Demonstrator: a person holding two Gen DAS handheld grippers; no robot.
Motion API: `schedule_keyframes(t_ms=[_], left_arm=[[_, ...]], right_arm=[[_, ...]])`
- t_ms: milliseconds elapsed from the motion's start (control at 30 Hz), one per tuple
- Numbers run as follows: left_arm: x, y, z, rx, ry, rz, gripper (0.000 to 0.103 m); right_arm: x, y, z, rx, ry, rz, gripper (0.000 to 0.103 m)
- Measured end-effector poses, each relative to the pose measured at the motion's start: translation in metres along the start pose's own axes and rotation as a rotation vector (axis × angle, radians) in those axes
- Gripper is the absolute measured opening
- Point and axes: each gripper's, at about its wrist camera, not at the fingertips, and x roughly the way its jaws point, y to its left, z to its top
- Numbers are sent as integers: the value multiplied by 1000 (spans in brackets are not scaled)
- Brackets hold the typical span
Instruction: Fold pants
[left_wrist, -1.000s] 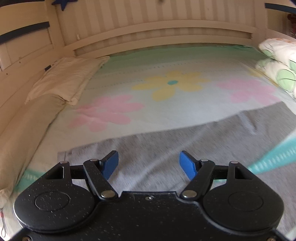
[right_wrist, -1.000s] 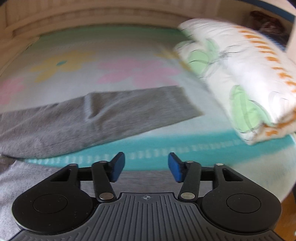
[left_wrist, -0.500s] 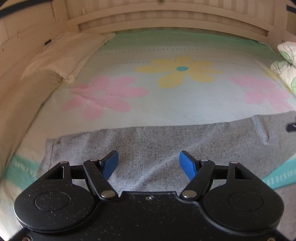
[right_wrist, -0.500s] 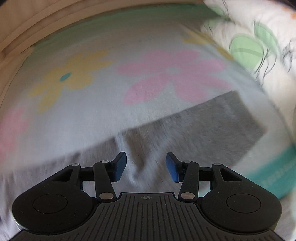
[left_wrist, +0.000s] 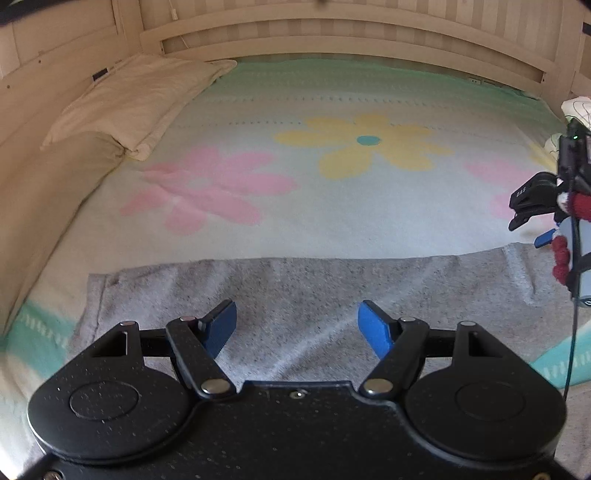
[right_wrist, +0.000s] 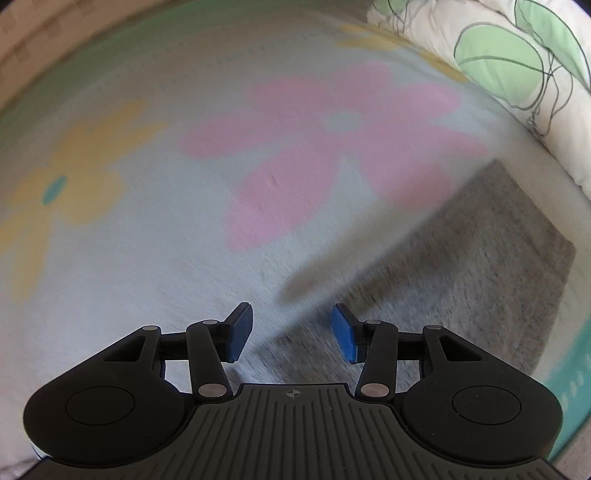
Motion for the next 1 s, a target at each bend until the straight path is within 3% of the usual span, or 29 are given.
schedule_keyframes(t_ms=[33,100,400,600,833,1000], left_arm=[[1,1,0,3,-3,6,75],[1,3,1,1,-5,14,75],[6,14,4,-37,-13,36,75],[20,20,7,-111,34,-20,75],[54,33,21,-228,133,-81,79],[88,41,34,-270,184,-51,79]], right_arm=[[1,-3,-3,-10,12,-7,29],[-6,-9,-10,-48,-5,-4,5],[-74,-83,-64,-50,-16,120,4],[-99,-120,-121,-57,17,172,4],[-110,-128,-147,-115,22,173,4],[-120,-123,-147,-149,14,170,4]])
